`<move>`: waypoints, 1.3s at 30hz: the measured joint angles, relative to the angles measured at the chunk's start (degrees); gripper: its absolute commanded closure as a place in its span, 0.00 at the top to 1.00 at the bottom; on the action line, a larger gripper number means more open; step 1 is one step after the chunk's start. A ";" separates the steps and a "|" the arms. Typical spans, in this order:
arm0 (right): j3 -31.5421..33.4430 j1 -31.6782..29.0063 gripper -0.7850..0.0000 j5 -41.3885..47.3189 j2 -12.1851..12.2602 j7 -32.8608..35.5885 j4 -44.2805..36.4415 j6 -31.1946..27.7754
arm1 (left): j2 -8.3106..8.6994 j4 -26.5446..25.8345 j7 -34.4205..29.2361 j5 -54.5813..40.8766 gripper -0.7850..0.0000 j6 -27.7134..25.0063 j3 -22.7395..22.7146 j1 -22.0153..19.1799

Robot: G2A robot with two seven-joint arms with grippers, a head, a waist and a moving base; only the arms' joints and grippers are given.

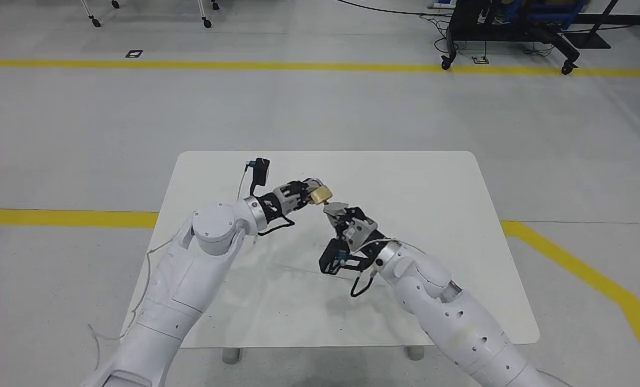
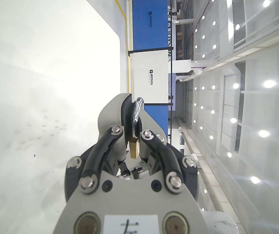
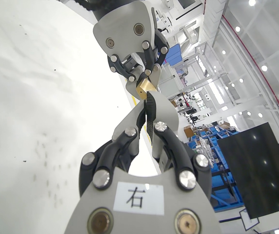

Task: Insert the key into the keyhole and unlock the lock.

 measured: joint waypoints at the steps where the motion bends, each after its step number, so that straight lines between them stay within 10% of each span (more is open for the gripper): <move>1: -0.05 0.12 0.00 0.81 -0.11 0.21 0.19 -0.40 | 0.01 -0.24 0.02 0.44 0.00 -0.31 0.09 0.13; 24: 6.47 1.59 0.00 35.76 -0.12 -13.99 7.16 -25.76 | 0.92 -7.46 5.01 10.24 0.00 -11.24 -1.31 5.14; 25: 6.55 1.68 0.18 35.82 -0.10 -13.98 7.29 -25.95 | 0.93 -7.49 5.00 10.29 0.00 -11.25 -1.33 5.21; 27: 6.58 1.78 1.00 35.62 -0.08 -13.82 7.40 -25.98 | 0.93 -7.39 4.86 10.20 0.00 -10.93 -1.31 5.26; 39: 16.11 -6.25 1.00 27.48 2.91 -23.40 0.70 -24.82 | 0.33 -3.65 1.13 7.60 0.00 -4.12 0.67 2.11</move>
